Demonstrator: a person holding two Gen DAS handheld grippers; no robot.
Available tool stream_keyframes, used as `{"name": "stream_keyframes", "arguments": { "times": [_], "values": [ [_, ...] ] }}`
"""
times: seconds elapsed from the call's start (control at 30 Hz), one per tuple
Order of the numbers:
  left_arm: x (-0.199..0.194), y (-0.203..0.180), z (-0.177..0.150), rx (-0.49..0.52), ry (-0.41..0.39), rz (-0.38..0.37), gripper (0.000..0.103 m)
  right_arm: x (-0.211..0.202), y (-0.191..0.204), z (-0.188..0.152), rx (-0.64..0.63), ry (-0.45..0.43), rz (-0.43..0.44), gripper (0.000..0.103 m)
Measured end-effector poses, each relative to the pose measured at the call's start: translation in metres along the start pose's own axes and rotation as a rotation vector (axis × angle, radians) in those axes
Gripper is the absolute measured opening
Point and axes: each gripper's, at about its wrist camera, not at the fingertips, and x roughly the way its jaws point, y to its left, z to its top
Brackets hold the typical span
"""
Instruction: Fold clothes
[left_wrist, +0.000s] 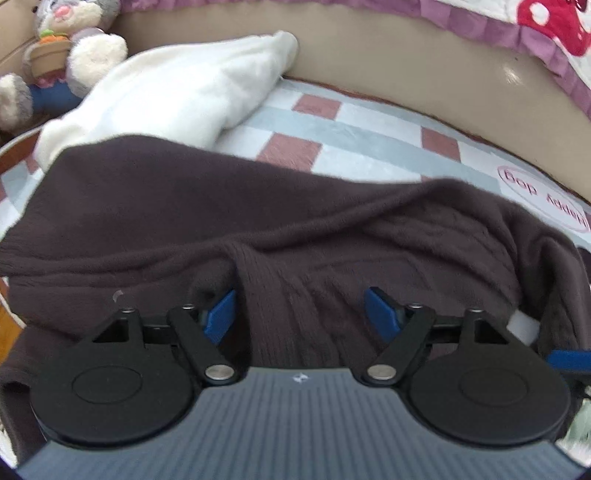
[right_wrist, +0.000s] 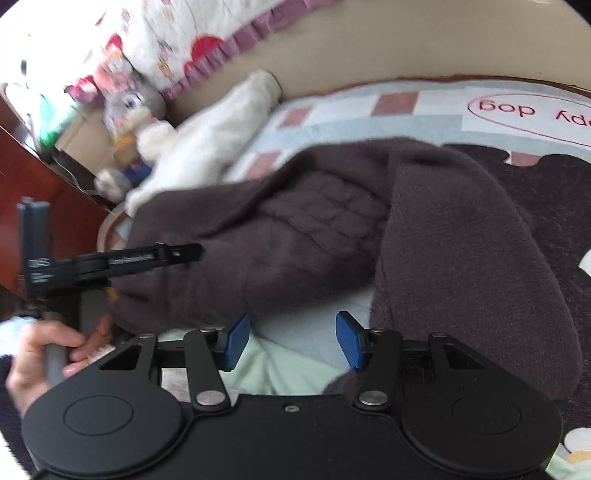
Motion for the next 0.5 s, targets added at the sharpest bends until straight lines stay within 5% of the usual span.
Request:
{"name": "stream_keyframes", "arguments": {
  "times": [0.13,0.2,0.3,0.37,0.5],
  "values": [
    [0.007,0.010,-0.009,-0.029,0.057,-0.088,0.076,0.010,-0.018,-0.005,0.077,-0.008,-0.146,0.052],
    [0.007,0.012,-0.009,-0.033,0.033,-0.130,0.041,0.007,-0.026,-0.002,0.088,-0.062,-0.212,0.041],
    [0.005,0.009,-0.004,0.010,-0.038,-0.117,0.017,0.013,-0.016,0.009,-0.115,-0.112,-0.507,0.034],
    [0.004,0.009,0.000,0.028,-0.074,-0.111,0.014,0.011,-0.016,0.017,-0.149,-0.158,-0.597,0.034],
    [0.000,0.031,0.009,-0.109,-0.095,-0.266,0.012,-0.006,-0.009,0.026,-0.133,-0.290,-0.676,0.034]
  ]
}}
